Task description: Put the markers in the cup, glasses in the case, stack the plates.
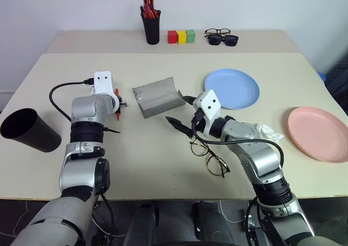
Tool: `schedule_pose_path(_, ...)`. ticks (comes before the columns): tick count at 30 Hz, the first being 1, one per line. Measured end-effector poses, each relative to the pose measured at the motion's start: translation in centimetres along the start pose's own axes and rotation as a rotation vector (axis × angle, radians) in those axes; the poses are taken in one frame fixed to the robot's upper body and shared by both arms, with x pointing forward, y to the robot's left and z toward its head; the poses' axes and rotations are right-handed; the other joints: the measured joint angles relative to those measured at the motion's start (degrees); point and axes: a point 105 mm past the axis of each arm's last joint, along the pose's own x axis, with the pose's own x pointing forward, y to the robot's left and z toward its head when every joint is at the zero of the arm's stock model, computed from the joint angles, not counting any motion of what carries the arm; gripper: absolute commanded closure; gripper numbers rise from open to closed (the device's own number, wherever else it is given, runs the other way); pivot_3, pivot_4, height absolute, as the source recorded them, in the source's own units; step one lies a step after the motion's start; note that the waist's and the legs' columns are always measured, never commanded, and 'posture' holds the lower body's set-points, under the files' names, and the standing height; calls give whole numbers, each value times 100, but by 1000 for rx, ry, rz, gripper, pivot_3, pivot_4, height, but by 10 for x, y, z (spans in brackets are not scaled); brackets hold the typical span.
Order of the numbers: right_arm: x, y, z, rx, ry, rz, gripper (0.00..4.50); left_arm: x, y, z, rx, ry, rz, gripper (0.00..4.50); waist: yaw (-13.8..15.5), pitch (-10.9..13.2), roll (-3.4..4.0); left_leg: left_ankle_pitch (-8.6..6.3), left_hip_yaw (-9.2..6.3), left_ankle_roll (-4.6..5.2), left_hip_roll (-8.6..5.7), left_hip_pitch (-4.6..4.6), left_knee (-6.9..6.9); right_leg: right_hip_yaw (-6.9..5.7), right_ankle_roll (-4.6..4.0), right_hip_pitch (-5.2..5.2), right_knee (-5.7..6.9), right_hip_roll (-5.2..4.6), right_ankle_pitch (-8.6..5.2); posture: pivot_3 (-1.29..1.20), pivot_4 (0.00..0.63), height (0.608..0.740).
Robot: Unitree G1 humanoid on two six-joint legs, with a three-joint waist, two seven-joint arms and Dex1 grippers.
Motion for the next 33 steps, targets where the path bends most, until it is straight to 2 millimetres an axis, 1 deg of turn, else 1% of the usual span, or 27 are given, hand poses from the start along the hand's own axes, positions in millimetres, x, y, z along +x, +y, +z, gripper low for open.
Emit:
schedule_pose_path(3, 2, 2, 1, 2, -6, 8, 0, -3, 4, 15, 85, -175, 12, 4466, -8, 0, 0, 4, 2, -7, 1, -1, -5, 2, -1, -5, 0, 0, 0, 0, 150, 740)
schedule_pose_path(4, 2, 2, 2, 0, -7, 9, 0, -8, 5, 27, 115, -287, 11, 4466, -6, 2, -2, 7, 1, -12, 2, -4, -7, 3, -1, -9, -1, 0, 1, 0, 150, 740)
schedule_pose_path(5, 3, 2, 3, -2, -11, 12, 0, -18, 4, 42, 114, -411, 5, 4466, 6, 4, -6, 10, 0, -17, 2, -8, -7, 3, -2, -15, 0, 0, 1, 0, 150, 740)
schedule_pose_path(6, 5, 2, 5, -5, -16, 17, 0, -35, 5, 62, 93, -553, -6, 4466, 11, 7, -10, 14, -1, -24, 3, -14, -8, 2, -4, -20, -2, -1, 2, 0, 150, 740)
schedule_pose_path(7, 6, 3, 8, -7, -23, 25, 0, -58, 8, 85, 74, -719, -9, 4466, 7, 8, -13, 15, 0, -26, 4, -17, -8, 3, -5, -22, -3, -2, 3, 0, 150, 740)
schedule_pose_path(8, 9, 5, 10, -7, -33, 36, 0, -86, 16, 103, 81, -874, 14, 4466, -15, 8, -13, 15, 5, -27, 4, -17, -10, 7, -6, -24, -6, -3, 3, 0, 150, 740)
schedule_pose_path(9, 11, 8, 14, -9, -47, 54, 0, -121, 31, 118, 116, -1030, 75, 4466, -41, 7, -11, 15, 10, -27, 4, -15, -12, 12, -6, -25, -5, -4, 3, 0, 150, 740)
schedule_pose_path(10, 13, 11, 17, -8, -59, 70, 0, -142, 45, 121, 151, -1105, 142, 4466, -106, 6, -9, 14, 12, -26, 4, -10, -20, 14, -6, -25, -6, -4, 3, 0, 150, 740)
schedule_pose_path(11, 15, 13, 22, -9, -76, 85, 0, -165, 65, 118, 192, -1167, 242, 4466, -155, 2, -1, 12, 18, -21, 4, 0, -28, 21, -6, -24, -5, -4, 2, 0, 150, 740)
schedule_pose_path(12, 16, 13, 24, -11, -83, 92, 0, -175, 78, 111, 207, -1179, 307, 4466, -144, -2, 5, 10, 17, -18, 4, 4, -29, 19, -6, -19, -3, -2, 1, 0, 150, 740)
schedule_pose_path(13, 18, 15, 28, -13, -96, 101, 0, -182, 91, 101, 217, -1169, 364, 4466, -140, -2, 5, 10, 14, -18, 5, 4, -28, 18, -7, -18, -1, 0, 1, 0, 150, 740)
schedule_pose_path(16, 23, 23, 39, -1, -140, 144, 0, -184, 118, 63, 237, -1069, 467, 4466, -128, 0, -4, 9, 9, -16, 5, 3, -9, 11, -6, -5, 2, 0, 2, 0, 150, 740)
schedule_pose_path(17, 24, 26, 40, 5, -147, 158, 0, -184, 123, 55, 244, -1042, 489, 4466, -110, -1, -11, 9, 6, -15, 5, 3, -6, 7, -6, 0, 1, 0, 2, 0, 150, 740)
schedule_pose_path(20, 26, 35, 41, 10, -150, 208, 0, -193, 144, 29, 233, -995, 583, 4466, -95, -3, -20, 8, 4, -14, 4, 4, -6, 5, -7, 3, -2, -2, 2, 0, 150, 740)
schedule_pose_path(21, 26, 36, 41, 10, -150, 216, 0, -192, 148, 22, 230, -975, 598, 4466, -87, -3, -20, 8, 1, -14, 4, 4, -6, 3, -7, 2, -1, -1, 2, 0, 150, 740)
schedule_pose_path(23, 27, 38, 42, 7, -151, 233, 0, -191, 152, 12, 219, -954, 618, 4466, -87, -3, -20, 8, -2, -14, 5, 4, -6, 1, -8, 2, 0, 1, 2, 0, 150, 740)
schedule_pose_path(26, 28, 38, 41, 11, -149, 245, 0, -190, 153, 5, 194, -948, 631, 4466, -91, -4, -22, 8, 0, -14, 5, 3, -7, 1, -8, 2, -1, 0, 2, 0, 150, 740)
schedule_pose_path(27, 28, 38, 40, 13, -146, 247, 0, -189, 154, 3, 188, -945, 635, 3632, -94, -4, -22, 8, -1, -14, 5, 4, -7, 1, -8, 2, -1, 0, 2, 0, 150, 740)
schedule_pose_path(28, 28, 38, 40, 13, -145, 248, 0, -189, 154, 2, 183, -944, 637, 3338, -95, -4, -21, 8, -1, -14, 5, 3, -7, 1, -8, 1, 0, 0, 2, 0, 150, 740)
schedule_pose_path(29, 28, 38, 40, 12, -144, 249, 0, -188, 154, 1, 181, -945, 641, 2908, -97, -4, -22, 8, -1, -14, 5, 4, -7, 1, -8, 1, 0, 1, 2, 0, 150, 740)
schedule_pose_path(30, 28, 38, 40, 12, -143, 249, 0, -187, 154, 1, 180, -944, 643, 2323, -99, -4, -21, 8, -1, -14, 5, 4, -7, 1, -8, 1, 0, 1, 2, 0, 150, 740)
schedule_pose_path(32, 27, 38, 40, 10, -142, 248, 0, -184, 152, 1, 168, -945, 637, 1364, -100, -4, -22, 8, -1, -14, 5, 4, -7, 1, -8, 1, 0, 1, 2, 0, 150, 740)
schedule_pose_path(33, 27, 38, 40, 10, -141, 247, 0, -182, 150, 3, 160, -946, 629, 1364, -102, -4, -21, 8, -1, -14, 5, 4, -7, 1, -8, 1, 0, 1, 2, 0, 150, 740)
